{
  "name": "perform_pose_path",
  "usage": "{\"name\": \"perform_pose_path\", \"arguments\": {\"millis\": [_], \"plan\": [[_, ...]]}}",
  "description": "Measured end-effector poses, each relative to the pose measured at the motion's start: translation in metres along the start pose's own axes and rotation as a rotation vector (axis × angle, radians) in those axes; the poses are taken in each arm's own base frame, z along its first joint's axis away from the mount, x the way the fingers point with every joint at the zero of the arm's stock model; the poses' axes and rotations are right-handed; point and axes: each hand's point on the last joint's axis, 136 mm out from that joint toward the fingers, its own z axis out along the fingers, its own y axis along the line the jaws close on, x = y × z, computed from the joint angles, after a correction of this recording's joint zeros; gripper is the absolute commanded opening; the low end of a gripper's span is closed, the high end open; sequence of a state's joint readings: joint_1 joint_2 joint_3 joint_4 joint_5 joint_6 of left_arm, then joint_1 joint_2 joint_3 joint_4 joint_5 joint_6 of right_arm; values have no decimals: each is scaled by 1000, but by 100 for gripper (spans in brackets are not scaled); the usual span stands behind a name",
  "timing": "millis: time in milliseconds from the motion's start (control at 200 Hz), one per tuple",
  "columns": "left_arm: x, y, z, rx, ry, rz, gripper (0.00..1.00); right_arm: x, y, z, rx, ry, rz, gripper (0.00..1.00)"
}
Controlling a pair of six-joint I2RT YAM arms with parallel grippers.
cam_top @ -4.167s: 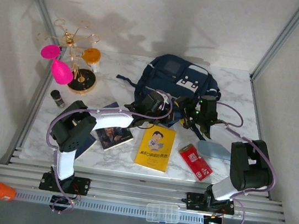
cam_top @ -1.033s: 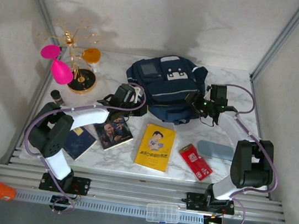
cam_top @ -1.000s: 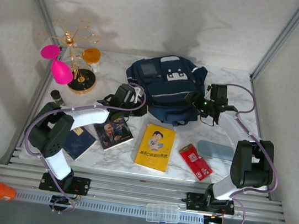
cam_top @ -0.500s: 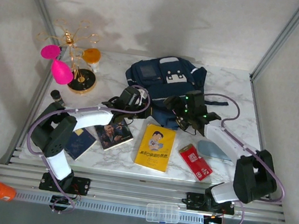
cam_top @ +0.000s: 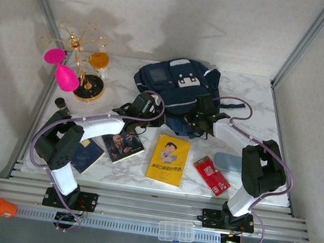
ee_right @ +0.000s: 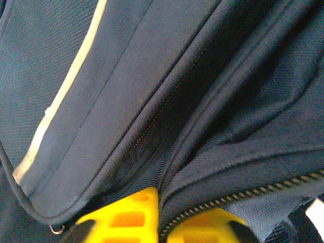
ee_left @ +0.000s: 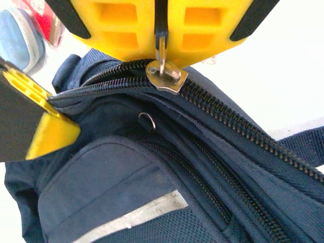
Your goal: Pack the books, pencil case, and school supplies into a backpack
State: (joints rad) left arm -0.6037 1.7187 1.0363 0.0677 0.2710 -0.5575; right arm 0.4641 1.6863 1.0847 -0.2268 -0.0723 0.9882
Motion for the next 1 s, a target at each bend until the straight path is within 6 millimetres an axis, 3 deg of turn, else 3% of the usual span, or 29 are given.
{"name": "perform_pose_path", "arguments": {"millis": [250,521,706,891,921,1001], "plan": [[-8,16,1,-3,20,5,0,-11,1,-2,-65,32,8,0],[-39,95,19,-128,31,-77,0,-17,-3,-8,-88,18,-4,0],[-52,107,28,-148,26,-87,0,-5,6,-4,-98,27,-23,0],[-80,119,26,-172,-25,-102,0,18,32,8,-133,38,-42,0],[-83,123,25,-181,-29,-106,0,21,36,10,-140,43,-43,6],[-85,129,22,-194,-29,-112,24,27,40,15,-149,55,-44,19]]}}
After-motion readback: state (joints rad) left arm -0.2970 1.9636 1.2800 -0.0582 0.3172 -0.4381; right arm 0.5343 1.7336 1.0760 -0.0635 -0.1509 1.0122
